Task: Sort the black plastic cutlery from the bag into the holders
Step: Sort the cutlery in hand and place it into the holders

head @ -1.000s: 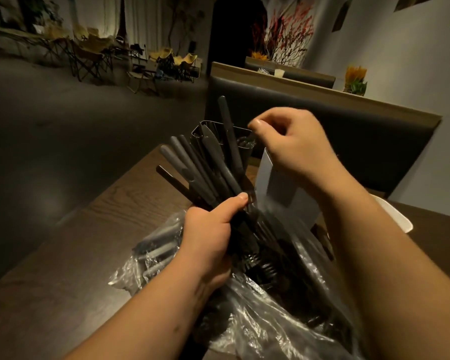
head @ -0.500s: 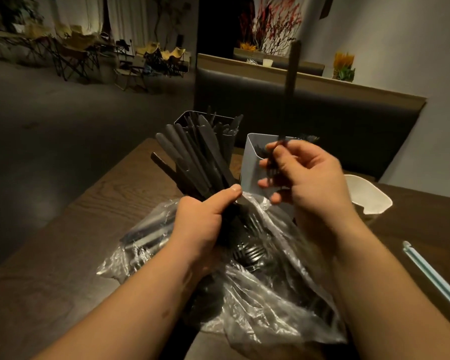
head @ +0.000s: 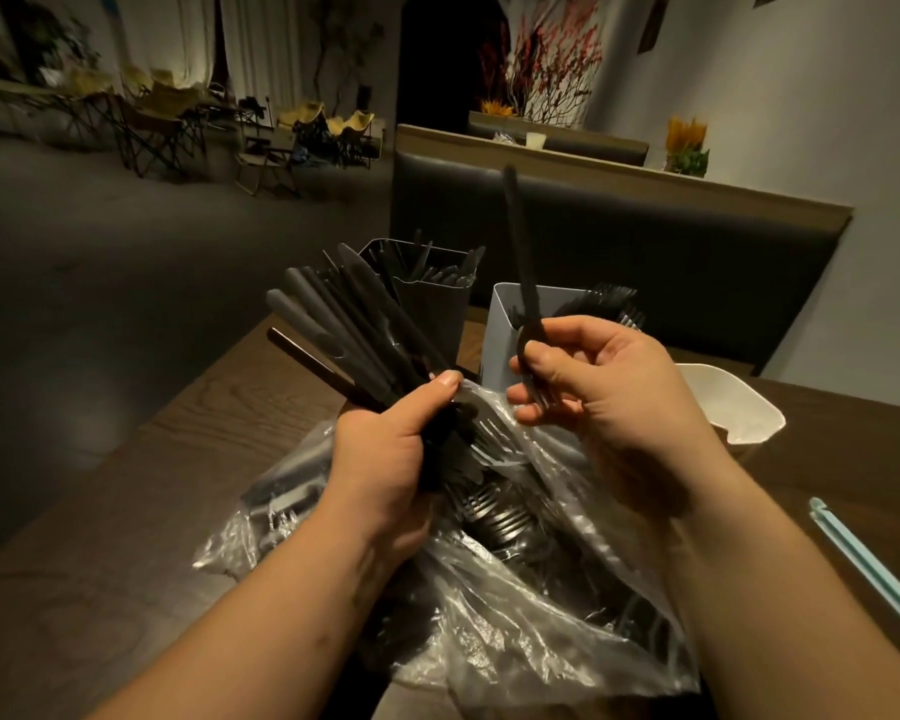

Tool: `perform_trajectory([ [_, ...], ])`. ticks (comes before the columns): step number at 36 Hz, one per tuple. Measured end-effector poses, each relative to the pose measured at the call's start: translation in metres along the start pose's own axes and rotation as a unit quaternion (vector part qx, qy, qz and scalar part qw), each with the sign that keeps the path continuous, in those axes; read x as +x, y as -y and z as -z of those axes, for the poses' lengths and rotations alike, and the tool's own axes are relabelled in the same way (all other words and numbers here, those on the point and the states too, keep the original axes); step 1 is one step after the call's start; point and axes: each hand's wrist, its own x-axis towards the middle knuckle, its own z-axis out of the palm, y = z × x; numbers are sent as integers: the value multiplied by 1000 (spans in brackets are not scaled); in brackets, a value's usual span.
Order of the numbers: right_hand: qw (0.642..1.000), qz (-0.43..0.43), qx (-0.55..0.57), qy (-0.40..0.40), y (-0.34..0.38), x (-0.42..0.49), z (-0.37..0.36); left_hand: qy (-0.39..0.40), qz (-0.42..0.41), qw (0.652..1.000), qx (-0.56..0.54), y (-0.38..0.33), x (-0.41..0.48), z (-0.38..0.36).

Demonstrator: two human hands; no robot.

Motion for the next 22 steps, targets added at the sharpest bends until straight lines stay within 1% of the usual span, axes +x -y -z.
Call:
perform_trajectory([
  [3, 999, 15, 37, 19, 5, -1, -1, 39, 5, 999, -29, -3, 2, 3],
  [5, 997, -14, 55, 55, 8, -3, -3, 80, 23, 996, -45, -7, 2, 4],
  [7, 994, -56, 17, 90, 7, -2, -3, 105, 22, 992, -62, -11, 1, 5],
  [9, 985, -106, -34, 133, 4, -2, 0, 109, -6, 991, -80, -14, 2, 4],
  [11, 971, -165, -32, 173, 1, -3, 2, 108, -31, 991, -78, -17, 1, 3],
  [13, 960, -201, -25, 196, -2, -2, 4, 108, -38, 991, -66, -16, 2, 4],
  [17, 952, -221, -35, 208, -7, 2, 6, 105, -29, 994, -22, -14, 3, 6],
  [22, 952, -225, -14, 208, -11, 1, 4, 89, -72, 993, 20, -15, 2, 8],
])
